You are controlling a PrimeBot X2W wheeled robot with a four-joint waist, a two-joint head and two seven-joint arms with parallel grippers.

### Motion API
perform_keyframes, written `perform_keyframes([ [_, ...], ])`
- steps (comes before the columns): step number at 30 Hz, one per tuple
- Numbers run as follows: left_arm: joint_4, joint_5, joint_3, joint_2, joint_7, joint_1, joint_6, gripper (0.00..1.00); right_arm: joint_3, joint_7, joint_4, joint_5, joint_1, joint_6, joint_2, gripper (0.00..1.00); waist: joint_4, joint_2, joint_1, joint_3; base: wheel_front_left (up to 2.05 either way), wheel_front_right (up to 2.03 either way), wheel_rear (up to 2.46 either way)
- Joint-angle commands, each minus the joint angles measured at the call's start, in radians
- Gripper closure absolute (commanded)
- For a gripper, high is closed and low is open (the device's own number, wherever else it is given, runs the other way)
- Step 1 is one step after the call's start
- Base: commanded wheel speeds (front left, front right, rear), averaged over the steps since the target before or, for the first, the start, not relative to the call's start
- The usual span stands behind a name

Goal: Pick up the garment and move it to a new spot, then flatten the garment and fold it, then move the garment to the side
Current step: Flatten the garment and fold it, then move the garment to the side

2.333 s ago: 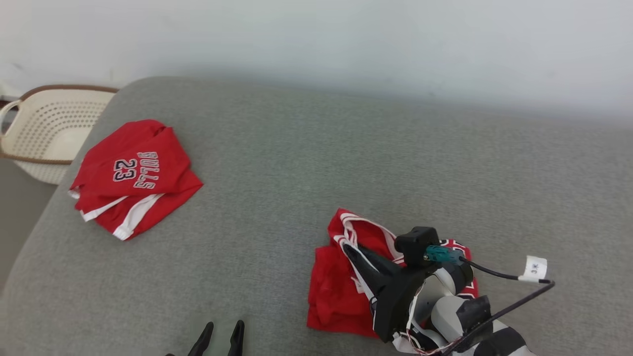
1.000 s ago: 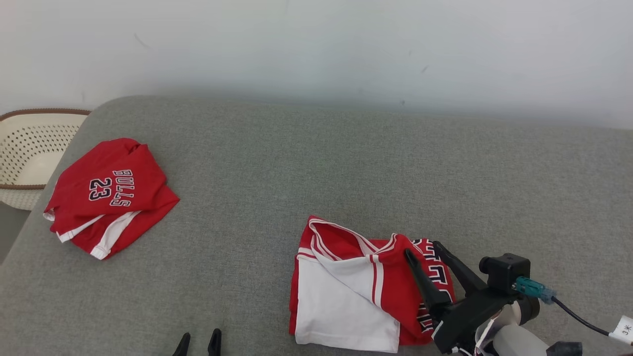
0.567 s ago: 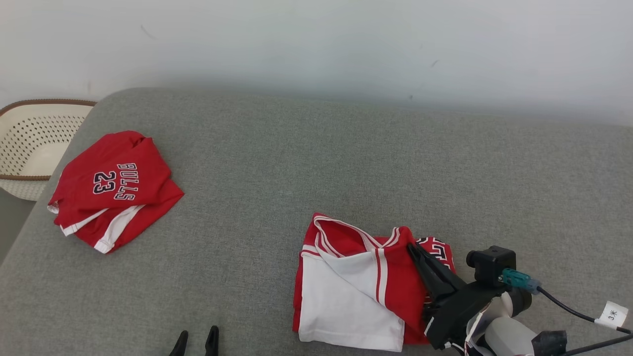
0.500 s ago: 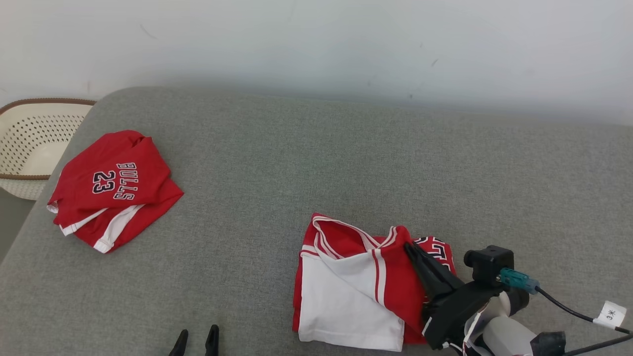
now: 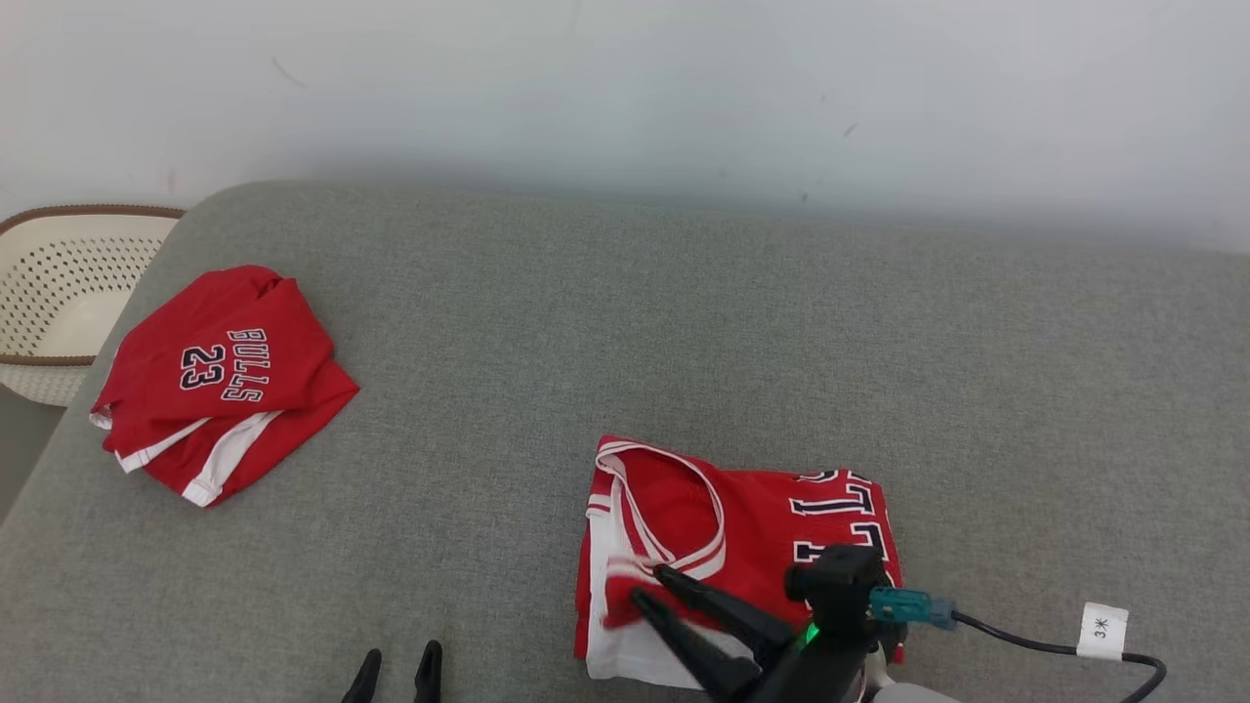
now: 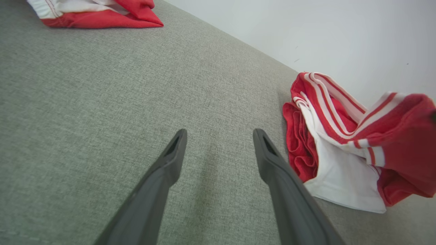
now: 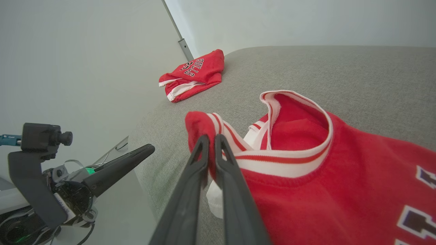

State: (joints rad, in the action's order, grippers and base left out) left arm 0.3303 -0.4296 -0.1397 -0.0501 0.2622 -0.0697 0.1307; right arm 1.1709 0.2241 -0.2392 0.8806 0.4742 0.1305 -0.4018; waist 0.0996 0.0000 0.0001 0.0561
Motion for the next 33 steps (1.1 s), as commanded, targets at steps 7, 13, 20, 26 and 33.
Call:
perform_keyframes([
  [7, 0.003, 0.011, 0.012, -0.001, 0.003, 0.003, -0.001, 0.0, 0.037, 0.032, 0.029, 0.091, 0.06, 0.0, -0.069, 0.0, -0.011, 0.0, -0.0001, -0.011, 0.0, 0.0, 0.0],
  [13, -0.006, 0.023, 0.02, -0.001, 0.003, 0.011, -0.001, 0.0, -0.234, 0.041, -0.167, -0.012, 0.002, 0.0, -0.054, 0.0, -0.027, 0.0, -0.0001, -0.011, 0.0, 0.0, 0.0],
  [20, -0.014, 0.027, 0.011, -0.001, 0.003, -0.005, -0.001, 0.0, -0.361, 0.04, -0.308, -0.087, -0.063, 0.0, -0.001, 0.0, -0.02, 0.0, -0.0001, 0.008, 0.0, 0.0, 0.0],
  [26, -0.02, 0.027, 0.009, -0.001, 0.003, -0.013, -0.001, 0.0, -0.373, 0.04, -0.36, -0.093, -0.082, 0.0, 0.026, 0.0, -0.008, 0.0, -0.0001, 0.019, 0.0, 0.0, 0.0],
  [33, -0.03, 0.047, 0.008, -0.001, 0.003, -0.011, -0.001, 0.0, -0.378, 0.04, -0.434, -0.076, -0.092, 0.0, 0.058, 0.0, 0.005, 0.0, -0.0001, 0.021, 0.0, 0.0, 0.0],
])
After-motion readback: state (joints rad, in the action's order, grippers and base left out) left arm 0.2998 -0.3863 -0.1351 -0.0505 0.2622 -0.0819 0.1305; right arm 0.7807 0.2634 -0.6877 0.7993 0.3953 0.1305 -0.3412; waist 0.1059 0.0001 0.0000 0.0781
